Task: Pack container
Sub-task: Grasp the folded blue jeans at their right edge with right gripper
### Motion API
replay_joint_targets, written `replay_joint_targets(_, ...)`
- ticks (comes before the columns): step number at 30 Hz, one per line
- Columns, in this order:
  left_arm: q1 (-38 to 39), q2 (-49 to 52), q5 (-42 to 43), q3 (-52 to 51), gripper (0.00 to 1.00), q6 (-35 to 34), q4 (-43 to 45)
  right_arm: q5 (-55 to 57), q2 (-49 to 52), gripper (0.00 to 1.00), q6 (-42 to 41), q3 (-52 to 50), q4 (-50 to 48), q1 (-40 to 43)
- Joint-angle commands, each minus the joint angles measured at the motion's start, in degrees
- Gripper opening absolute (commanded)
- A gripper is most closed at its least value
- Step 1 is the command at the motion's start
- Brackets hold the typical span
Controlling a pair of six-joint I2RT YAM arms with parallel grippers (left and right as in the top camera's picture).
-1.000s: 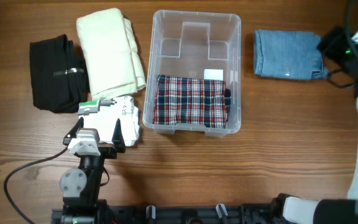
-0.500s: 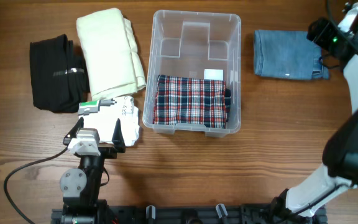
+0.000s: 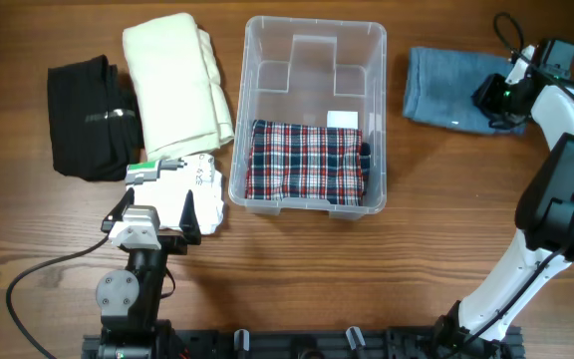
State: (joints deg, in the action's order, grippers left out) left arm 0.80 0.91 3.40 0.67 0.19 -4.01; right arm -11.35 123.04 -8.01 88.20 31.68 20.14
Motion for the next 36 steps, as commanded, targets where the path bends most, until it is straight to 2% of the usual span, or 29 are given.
replay_joint_targets(1, 0.20, 0.02, 1.07, -0.35, 1.00, 0.90, -0.02, 1.20, 1.03, 0.46, -2.32, -1.20, 6.88, -0.31)
replay_joint_targets(8, 0.20, 0.02, 1.07, -0.33, 1.00, 0.90, -0.02, -0.57, -0.26, 0.54, -2.64, -1.20, 13.84, -0.68)
replay_joint_targets(13, 0.20, 0.02, 1.07, -0.33, 1.00, 0.90, -0.02, -1.99, -8.13, 0.69, -2.95, -1.03, 12.22, -0.66)
replay_joint_targets(14, 0.20, 0.02, 1.07, -0.33, 1.00, 0.90, -0.02, -1.46, -10.21, 0.75, -3.13, -1.03, 11.80, -0.66)
replay_joint_targets(18, 0.20, 0.02, 1.07, -0.33, 1.00, 0.90, -0.02, 6.32, -17.99, 0.80, -8.20, -1.03, 12.39, -0.66)
replay_joint_targets(20, 0.20, 0.02, 1.07, -0.33, 1.00, 0.90, -0.02, 10.67, -20.87, 0.89, -11.19, -1.05, 13.79, -0.46)
replay_joint_targets(21, 0.20, 0.02, 1.07, -0.33, 1.00, 0.90, -0.02, 11.98, -21.64, 0.98, -12.39, -1.05, 14.75, -0.22)
replay_joint_targets(22, 0.20, 0.02, 1.07, -0.33, 1.00, 0.90, -0.02, 12.46, -21.88, 1.00, -13.20, -1.05, 15.93, 0.26)
replay_joint_targets(33, 0.20, 0.02, 1.07, -0.33, 1.00, 0.90, -0.04, 6.49, -16.44, 1.00, -11.54, -3.32, 15.04, 4.13)
replay_joint_targets(36, 0.20, 0.02, 1.07, -0.33, 1.00, 0.90, -0.02, 1.44, -13.92, 1.00, -11.61, -3.32, 13.94, 4.09)
